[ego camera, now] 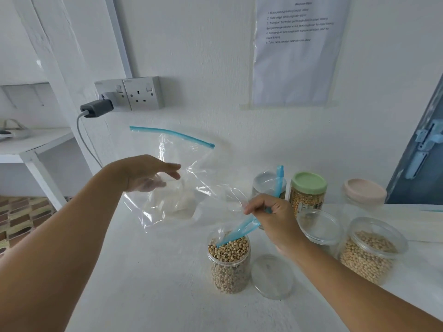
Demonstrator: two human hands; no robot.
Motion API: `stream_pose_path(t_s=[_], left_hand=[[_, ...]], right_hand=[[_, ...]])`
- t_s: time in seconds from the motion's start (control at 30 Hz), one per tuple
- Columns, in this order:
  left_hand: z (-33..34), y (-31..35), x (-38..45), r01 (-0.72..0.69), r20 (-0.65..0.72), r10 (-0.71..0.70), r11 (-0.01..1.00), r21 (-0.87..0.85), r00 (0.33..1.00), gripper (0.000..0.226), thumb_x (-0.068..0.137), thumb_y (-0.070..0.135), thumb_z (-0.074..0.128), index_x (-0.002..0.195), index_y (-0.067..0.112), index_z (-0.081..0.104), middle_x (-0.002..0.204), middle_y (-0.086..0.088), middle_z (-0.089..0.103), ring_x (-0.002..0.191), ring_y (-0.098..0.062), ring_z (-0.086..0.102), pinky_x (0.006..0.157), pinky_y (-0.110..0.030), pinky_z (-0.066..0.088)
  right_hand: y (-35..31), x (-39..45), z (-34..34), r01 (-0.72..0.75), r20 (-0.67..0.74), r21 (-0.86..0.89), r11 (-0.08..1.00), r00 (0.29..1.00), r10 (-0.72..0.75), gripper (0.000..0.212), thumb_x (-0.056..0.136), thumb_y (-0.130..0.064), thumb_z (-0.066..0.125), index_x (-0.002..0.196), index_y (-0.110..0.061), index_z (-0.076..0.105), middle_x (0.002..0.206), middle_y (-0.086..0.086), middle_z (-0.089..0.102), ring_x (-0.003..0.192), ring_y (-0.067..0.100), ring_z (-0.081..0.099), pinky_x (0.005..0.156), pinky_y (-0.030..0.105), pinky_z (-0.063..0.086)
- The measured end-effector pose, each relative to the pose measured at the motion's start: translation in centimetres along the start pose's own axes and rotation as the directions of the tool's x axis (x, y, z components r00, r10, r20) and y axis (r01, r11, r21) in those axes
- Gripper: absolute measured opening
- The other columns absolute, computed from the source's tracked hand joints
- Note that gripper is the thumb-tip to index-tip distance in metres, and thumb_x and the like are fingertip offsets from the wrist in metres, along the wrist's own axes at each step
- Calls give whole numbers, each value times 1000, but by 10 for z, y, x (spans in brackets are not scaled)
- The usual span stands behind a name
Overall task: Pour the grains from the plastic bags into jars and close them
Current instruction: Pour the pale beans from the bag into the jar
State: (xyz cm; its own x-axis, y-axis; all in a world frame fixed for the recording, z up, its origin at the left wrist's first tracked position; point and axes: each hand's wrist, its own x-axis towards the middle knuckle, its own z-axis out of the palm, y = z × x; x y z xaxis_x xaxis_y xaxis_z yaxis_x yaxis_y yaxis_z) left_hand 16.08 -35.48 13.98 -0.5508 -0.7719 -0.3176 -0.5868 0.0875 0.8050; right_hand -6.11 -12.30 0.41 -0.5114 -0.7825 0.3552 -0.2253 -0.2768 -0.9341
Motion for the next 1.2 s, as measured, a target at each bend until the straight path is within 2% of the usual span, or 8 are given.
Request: stream_pose_path(t_s=[0.13, 0.2, 0.37, 0.57, 0.73, 0.97, 1.07, 1.2], left_hand=[[2, -10, 1, -190, -92, 186, 981, -39, 978, 20, 82, 6, 85, 93, 22, 85, 126, -9, 68, 112, -21, 58, 97, -30, 44], [0, -13, 4, -336, -237, 324, 942, -14, 916, 37, 88, -5, 75, 84, 31, 84, 128, -8, 67, 121, -22, 58, 104, -34, 40], [1, -6, -6, -569, -456, 525, 821, 48, 719, 38, 88, 3, 79, 73, 38, 80, 120, 5, 62, 112, -10, 63, 96, -26, 45], [-10, 9, -19, -658, -383, 570, 737, -151, 727, 16, 86, 7, 75, 81, 22, 78, 114, -24, 68, 118, -41, 65, 112, -48, 49], [-6, 21, -22, -738, -530, 593, 668, -95, 606, 30, 88, -2, 77, 79, 26, 80, 95, -1, 76, 104, -23, 69, 108, -47, 53], [-15, 23, -28, -729, -399, 614, 619, -292, 681, 17, 87, 6, 62, 83, 22, 67, 83, -1, 66, 118, -40, 68, 110, -41, 49], [-25, 34, -33, -707, -388, 599, 655, -267, 701, 11, 91, 17, 68, 90, 25, 60, 101, -3, 65, 114, -38, 71, 109, -43, 49], [-32, 51, -29, -605, -437, 498, 783, -146, 749, 42, 93, 41, 73, 125, 23, 53, 114, -6, 74, 94, -22, 78, 92, -34, 56]], right_hand=[[-4, 1, -2, -10, -34, -4, 1000, 999, 10, 47, 92, 11, 62, 76, -29, 80, 89, -6, 76, 91, 5, 68, 81, 22, 50], [-5, 2, -3, -36, -64, -2, 999, 997, 36, 40, 96, 4, 64, 84, -31, 80, 92, -3, 77, 96, 7, 71, 84, 30, 54], [-4, 5, -3, -74, -109, -25, 997, 992, 70, 35, 99, -7, 65, 93, -39, 79, 94, 0, 77, 100, 11, 73, 95, 34, 56], [-1, 7, -4, -72, -127, -42, 997, 990, 66, 32, 100, -8, 64, 94, -36, 79, 93, -2, 77, 98, 10, 73, 90, 29, 56], [3, 13, -3, -74, -158, -11, 997, 985, 72, 27, 100, -5, 63, 98, -27, 79, 93, -2, 76, 93, 15, 75, 88, 35, 57], [6, 13, -7, -76, -150, -7, 997, 986, 74, 36, 101, 0, 60, 98, -30, 81, 98, -5, 76, 98, 13, 74, 82, 29, 58], [8, 12, -9, -72, -173, -5, 997, 983, 70, 35, 100, 1, 60, 98, -28, 81, 102, -8, 77, 97, 12, 74, 84, 27, 57], [9, 11, -7, -71, -162, -16, 997, 984, 67, 33, 100, 1, 60, 99, -24, 81, 105, -12, 76, 98, 14, 75, 90, 32, 59]])
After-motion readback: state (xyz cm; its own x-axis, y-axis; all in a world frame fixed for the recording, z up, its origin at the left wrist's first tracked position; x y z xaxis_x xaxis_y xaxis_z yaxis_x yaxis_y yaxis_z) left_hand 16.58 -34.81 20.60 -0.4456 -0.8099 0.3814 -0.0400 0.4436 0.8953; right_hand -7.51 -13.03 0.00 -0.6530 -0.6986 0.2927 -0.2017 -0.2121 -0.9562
